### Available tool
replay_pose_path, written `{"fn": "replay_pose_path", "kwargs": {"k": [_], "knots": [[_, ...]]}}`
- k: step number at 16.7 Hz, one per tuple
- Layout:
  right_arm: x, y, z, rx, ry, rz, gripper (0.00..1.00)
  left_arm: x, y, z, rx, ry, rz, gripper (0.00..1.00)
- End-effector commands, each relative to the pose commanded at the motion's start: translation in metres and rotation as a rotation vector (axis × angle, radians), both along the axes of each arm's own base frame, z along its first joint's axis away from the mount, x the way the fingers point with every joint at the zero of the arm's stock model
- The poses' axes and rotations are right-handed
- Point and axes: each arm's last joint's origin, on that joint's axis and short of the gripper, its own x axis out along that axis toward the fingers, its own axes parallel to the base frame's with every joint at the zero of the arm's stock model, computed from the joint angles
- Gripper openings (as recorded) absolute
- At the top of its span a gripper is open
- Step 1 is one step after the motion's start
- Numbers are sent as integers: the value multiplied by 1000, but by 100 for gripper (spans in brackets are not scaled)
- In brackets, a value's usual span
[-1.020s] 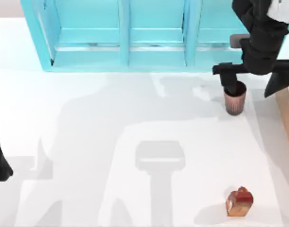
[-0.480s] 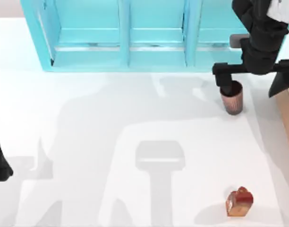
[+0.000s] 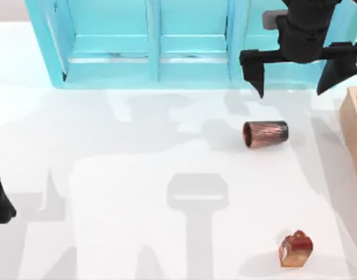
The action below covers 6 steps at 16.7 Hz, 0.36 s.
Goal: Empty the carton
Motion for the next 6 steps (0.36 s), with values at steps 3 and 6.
{"fn": "replay_pose_path", "kwargs": {"k": [3, 6], "knots": [[5, -26, 24, 0, 15, -24, 100, 0, 0, 0, 0, 0, 0, 100], [7, -45, 35, 2, 23, -37, 100, 0, 0, 0, 0, 0, 0, 100]]}}
